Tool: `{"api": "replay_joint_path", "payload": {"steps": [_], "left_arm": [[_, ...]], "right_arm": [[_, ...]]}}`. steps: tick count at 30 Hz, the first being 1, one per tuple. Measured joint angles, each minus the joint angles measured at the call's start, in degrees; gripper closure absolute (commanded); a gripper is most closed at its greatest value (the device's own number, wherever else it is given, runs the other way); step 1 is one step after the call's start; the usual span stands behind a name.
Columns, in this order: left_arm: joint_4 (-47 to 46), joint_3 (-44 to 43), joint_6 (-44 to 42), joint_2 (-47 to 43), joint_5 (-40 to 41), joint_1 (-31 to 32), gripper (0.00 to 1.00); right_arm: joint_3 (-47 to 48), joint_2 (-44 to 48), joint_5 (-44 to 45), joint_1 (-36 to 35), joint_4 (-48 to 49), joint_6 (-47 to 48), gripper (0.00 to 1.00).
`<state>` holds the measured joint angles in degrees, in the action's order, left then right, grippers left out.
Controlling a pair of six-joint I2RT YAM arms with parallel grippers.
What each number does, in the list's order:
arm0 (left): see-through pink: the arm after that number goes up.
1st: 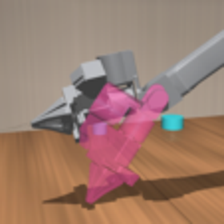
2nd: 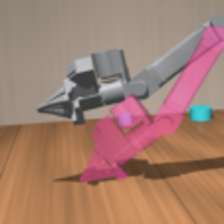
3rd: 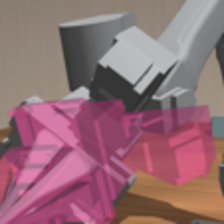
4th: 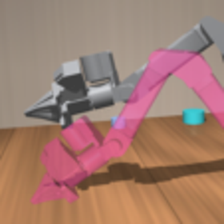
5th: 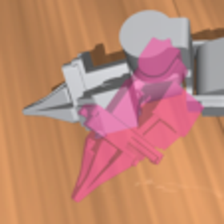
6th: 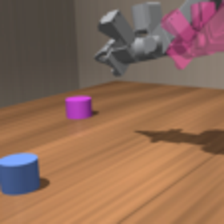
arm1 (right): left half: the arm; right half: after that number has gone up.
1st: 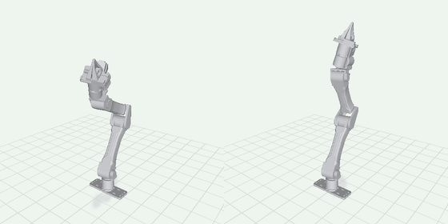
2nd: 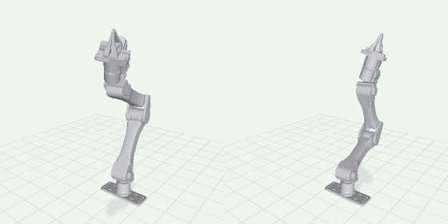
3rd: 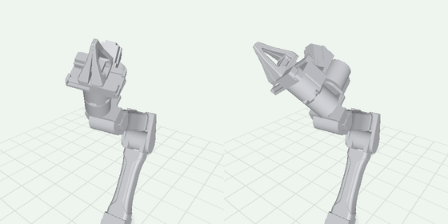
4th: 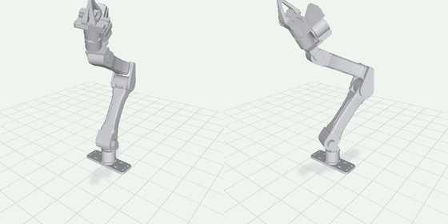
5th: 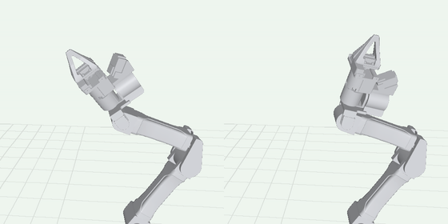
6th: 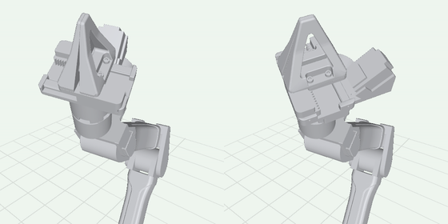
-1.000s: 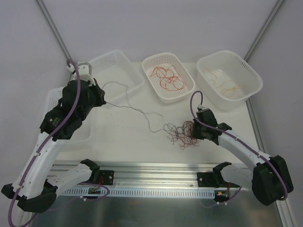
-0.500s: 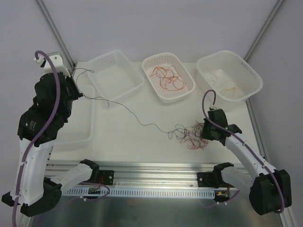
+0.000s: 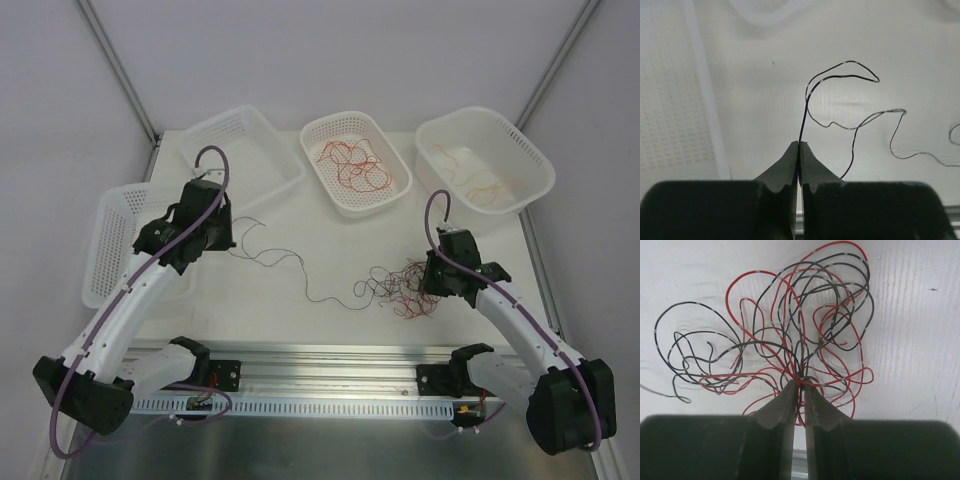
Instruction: Untangle the cables
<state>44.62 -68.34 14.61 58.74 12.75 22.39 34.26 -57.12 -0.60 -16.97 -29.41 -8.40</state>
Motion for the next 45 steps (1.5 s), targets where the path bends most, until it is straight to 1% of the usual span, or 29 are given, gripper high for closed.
{"api": "replay_joint_path", "payload": {"steps": [1,2,4,5,6,7,8,11,12,14,15,17,18,20,24,28,32,38,39,42,45], "left_arm": [[-0.5,3.0,0.9,0.7,-0.3,0.0,0.97],[-0.9,5.2,1.4,1.3,-0.4,0.0,0.93],[-1.3,9.5,2.6,2.7,-0.3,0.0,0.9],[-1.5,10.9,3.1,3.2,-0.3,0.0,0.82],[-1.8,12.0,3.5,3.5,-0.3,0.0,0.77],[-2.0,12.6,4.0,3.7,-0.3,0.0,0.67],[-2.3,13.0,4.3,3.7,-0.4,0.0,0.54],[-3.5,13.0,5.3,3.2,-1.6,0.0,0.38],[-4.0,13.0,5.4,2.8,-2.3,0.0,0.29],[-4.9,13.0,5.4,1.5,-5.0,0.0,0.22],[-5.4,13.0,5.4,0.9,-6.3,0.1,0.17],[-6.7,13.0,5.5,-0.5,-9.7,0.5,0.13],[-7.4,13.0,5.6,-1.1,-11.2,1.2,0.12],[-9.3,13.0,5.8,-1.6,-13.1,4.6,0.11],[-13.1,12.3,6.9,0.6,-15.5,15.3,0.11],[-18.4,11.3,9.6,6.8,-15.9,23.7,0.12],[-22.9,9.9,12.6,15.1,-15.1,30.2,0.15],[-27.8,3.6,18.1,29.2,-12.0,38.3,0.24],[-28.5,2.3,19.0,31.1,-11.2,39.3,0.28],[-30.0,-1.3,20.8,36.4,-9.5,41.3,0.33],[-30.9,-4.1,22.4,40.6,-8.6,42.6,0.41]], "right_arm": [[0.1,0.0,-0.2,-0.1,0.0,0.2,0.87],[0.2,0.0,-0.4,-0.2,0.0,0.4,0.92],[0.2,0.0,-0.7,-0.5,0.0,0.8,0.96],[0.2,0.0,-0.9,-0.7,0.0,1.0,0.99],[0.2,0.0,-1.2,-0.8,0.0,1.2,0.99],[0.3,0.0,-1.3,-1.0,0.0,1.4,0.99],[0.5,0.0,-1.4,-1.3,-0.2,1.6,0.99],[1.7,0.1,-1.3,-2.1,-1.2,2.0,0.99],[2.4,0.2,-1.2,-2.6,-1.5,2.1,0.99],[3.8,0.8,-0.3,-3.6,-2.2,2.5,0.99],[4.9,1.1,0.2,-4.0,-2.9,2.7,0.99],[6.4,1.7,1.4,-5.0,-3.6,2.9,0.99],[7.2,1.9,2.0,-5.4,-3.9,3.0,0.99],[8.6,2.1,3.4,-5.9,-4.5,3.2,0.99],[9.2,2.1,5.1,-6.5,-5.0,3.2,0.99],[9.2,2.0,6.1,-7.1,-5.8,3.1,0.99],[9.2,1.6,6.4,-7.5,-5.9,2.9,0.99],[9.2,1.3,6.8,-8.0,-6.0,2.3,0.99],[9.2,1.3,6.9,-8.0,-6.0,2.1,0.99],[9.2,1.3,6.9,-8.2,-6.0,1.7,0.99],[9.2,1.3,7.1,-8.3,-6.0,1.4,0.99]]}}
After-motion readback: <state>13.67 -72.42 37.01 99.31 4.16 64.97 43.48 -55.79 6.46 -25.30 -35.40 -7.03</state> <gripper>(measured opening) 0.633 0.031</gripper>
